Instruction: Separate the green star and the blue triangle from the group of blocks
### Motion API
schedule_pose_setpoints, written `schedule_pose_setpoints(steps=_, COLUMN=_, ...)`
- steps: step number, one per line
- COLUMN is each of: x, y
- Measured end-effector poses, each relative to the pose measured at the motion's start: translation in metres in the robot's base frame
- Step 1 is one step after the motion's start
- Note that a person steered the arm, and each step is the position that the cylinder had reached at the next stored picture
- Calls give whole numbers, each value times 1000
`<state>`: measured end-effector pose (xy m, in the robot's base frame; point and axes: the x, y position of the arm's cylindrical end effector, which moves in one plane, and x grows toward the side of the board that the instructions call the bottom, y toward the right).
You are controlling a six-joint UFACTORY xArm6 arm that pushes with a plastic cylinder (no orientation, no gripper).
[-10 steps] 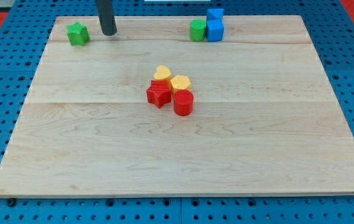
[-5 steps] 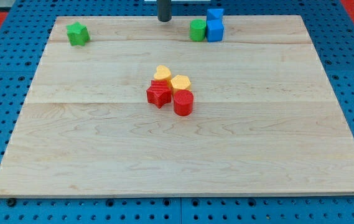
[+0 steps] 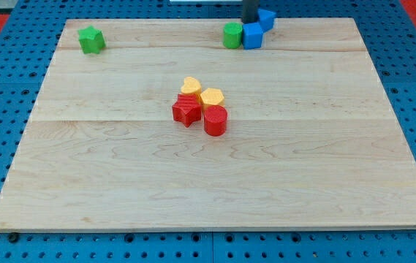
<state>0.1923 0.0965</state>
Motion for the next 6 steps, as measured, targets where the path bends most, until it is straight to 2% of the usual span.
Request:
schedule_pose_setpoints(steps=1, x=2, y=44)
schedule_pose_setpoints(steps=2, x=29, y=78)
schedule_pose_setpoints(steps=3, x=41, y=88)
schedule_pose_setpoints(steps=4, x=82, y=76)
schedule_pose_setpoints(steps=5, x=85, y=147)
schedule_pose_setpoints(steps=6, x=8, y=162)
